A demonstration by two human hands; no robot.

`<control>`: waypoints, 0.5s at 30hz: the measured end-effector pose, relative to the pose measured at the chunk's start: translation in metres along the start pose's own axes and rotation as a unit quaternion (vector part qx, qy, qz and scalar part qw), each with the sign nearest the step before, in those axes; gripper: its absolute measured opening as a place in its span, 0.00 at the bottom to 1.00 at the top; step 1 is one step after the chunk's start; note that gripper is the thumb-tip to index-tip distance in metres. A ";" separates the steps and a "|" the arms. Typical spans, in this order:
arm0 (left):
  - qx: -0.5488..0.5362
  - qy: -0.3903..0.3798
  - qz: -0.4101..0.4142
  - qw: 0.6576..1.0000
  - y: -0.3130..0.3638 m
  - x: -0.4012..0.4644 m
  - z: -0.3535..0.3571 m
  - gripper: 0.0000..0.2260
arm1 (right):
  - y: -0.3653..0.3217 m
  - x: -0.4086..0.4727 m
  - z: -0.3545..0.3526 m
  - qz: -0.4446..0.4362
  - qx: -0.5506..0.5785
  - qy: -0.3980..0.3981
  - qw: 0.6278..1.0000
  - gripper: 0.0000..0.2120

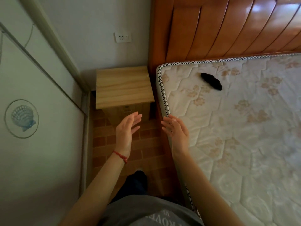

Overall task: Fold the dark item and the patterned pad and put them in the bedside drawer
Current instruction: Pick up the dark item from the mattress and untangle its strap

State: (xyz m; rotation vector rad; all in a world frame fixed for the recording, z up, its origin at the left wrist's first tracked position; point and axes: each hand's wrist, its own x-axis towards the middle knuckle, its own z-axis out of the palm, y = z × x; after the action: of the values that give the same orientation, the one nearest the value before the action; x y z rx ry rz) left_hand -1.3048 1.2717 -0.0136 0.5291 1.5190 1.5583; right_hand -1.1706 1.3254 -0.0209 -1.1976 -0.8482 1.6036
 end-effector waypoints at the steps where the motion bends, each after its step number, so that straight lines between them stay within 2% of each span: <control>1: 0.007 -0.008 0.000 1.000 0.004 0.014 0.000 0.11 | -0.002 0.010 0.007 -0.004 0.002 0.005 1.000 0.10; 5: 0.023 -0.043 -0.003 0.999 0.018 0.062 0.005 0.11 | -0.006 0.044 0.029 -0.009 0.027 0.037 0.999 0.10; 15: 0.024 -0.075 -0.040 0.996 0.024 0.141 0.044 0.10 | -0.022 0.113 0.042 -0.005 0.036 0.089 0.995 0.10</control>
State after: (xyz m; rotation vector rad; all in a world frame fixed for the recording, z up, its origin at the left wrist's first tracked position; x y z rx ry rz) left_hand -1.3516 1.4136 -0.0217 0.5925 1.4494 1.3927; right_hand -1.2153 1.4396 -0.0251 -1.2625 -0.6755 1.4819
